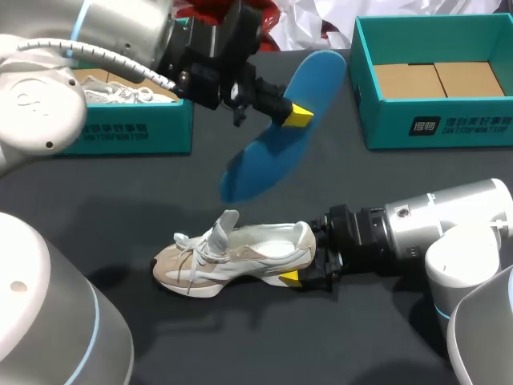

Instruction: Take the shoe out of the shoebox, open the shoe tongue, remove and reinsert the insole, then place the shoe into the shoebox

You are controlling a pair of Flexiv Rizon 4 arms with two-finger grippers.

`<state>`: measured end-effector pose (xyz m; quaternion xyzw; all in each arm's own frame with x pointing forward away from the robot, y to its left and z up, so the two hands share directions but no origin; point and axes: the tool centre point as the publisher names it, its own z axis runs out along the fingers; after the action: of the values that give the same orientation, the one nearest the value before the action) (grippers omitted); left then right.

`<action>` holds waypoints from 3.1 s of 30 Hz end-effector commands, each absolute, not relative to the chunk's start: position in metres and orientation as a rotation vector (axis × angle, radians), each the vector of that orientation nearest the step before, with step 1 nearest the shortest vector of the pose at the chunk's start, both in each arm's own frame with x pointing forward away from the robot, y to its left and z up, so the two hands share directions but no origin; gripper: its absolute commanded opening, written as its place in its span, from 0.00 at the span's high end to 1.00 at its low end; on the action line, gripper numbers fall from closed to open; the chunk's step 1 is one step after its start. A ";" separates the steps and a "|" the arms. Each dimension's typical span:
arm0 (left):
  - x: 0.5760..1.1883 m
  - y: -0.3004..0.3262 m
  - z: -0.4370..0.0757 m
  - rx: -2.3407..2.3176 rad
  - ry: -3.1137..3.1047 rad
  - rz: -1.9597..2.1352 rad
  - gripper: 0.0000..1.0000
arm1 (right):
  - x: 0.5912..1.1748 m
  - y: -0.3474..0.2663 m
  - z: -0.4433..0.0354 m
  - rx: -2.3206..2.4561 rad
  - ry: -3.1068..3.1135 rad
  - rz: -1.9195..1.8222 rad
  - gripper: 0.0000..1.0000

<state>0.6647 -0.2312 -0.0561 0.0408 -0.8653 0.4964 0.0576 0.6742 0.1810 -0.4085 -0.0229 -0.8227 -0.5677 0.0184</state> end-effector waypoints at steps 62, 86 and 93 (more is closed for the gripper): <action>0.610 -0.158 0.022 0.415 -2.198 1.979 1.00 | 0.673 0.183 -0.409 -0.074 -2.559 -1.759 1.00; 0.608 -0.155 0.025 0.409 -2.185 1.986 1.00 | 0.673 0.183 -0.409 -0.063 -2.561 -1.742 1.00; 0.608 -0.155 0.025 0.409 -2.185 1.986 1.00 | 0.669 0.181 -0.409 -0.080 -2.557 -1.740 0.00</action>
<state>0.6077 -0.1545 0.0253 0.1372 -0.7303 0.6644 0.0800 0.6729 0.1808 -0.4095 -0.0236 -0.8247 -0.5645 0.0255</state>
